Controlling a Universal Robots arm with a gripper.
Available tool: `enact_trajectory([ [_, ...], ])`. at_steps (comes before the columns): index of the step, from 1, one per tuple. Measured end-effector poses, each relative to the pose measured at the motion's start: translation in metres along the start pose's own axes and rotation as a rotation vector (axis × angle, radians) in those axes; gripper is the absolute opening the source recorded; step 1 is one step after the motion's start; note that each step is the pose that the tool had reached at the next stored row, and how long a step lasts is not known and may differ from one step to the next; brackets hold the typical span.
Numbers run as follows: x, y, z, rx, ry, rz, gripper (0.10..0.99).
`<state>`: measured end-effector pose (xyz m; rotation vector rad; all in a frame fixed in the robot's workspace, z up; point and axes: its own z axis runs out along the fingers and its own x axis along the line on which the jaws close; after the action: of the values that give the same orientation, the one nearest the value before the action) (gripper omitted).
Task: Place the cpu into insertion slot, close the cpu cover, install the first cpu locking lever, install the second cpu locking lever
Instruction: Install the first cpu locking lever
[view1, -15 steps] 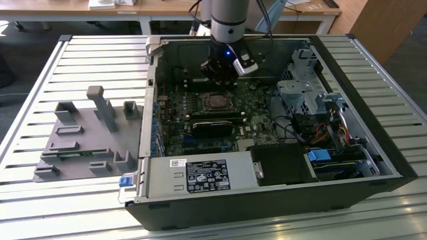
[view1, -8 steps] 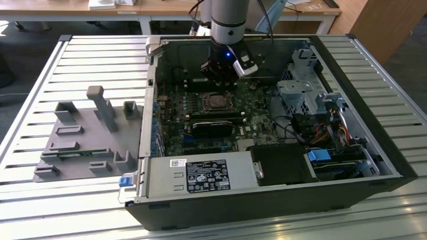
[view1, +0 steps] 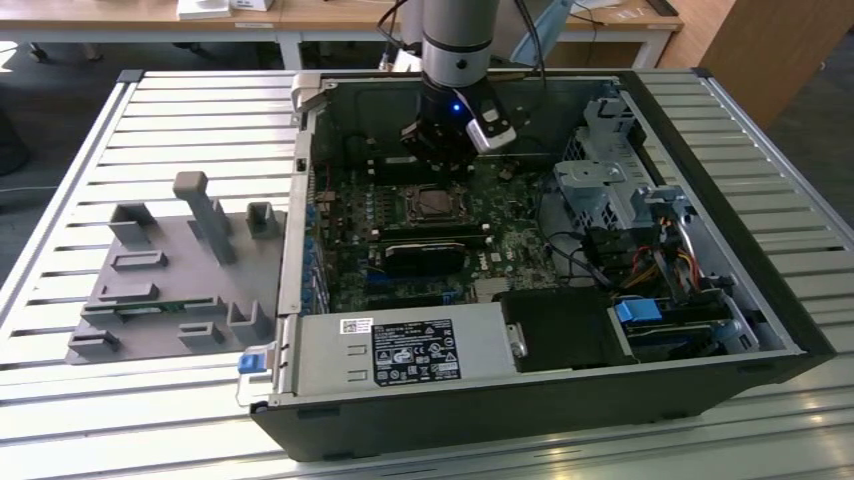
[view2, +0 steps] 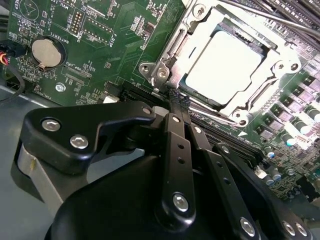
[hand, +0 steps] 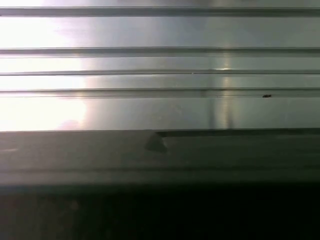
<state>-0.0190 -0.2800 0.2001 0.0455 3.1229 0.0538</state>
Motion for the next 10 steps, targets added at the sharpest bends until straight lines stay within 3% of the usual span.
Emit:
enact_trajectory([
  [10,0.0,0.0,-0.0003,0.004,0.0,0.0,0.106],
])
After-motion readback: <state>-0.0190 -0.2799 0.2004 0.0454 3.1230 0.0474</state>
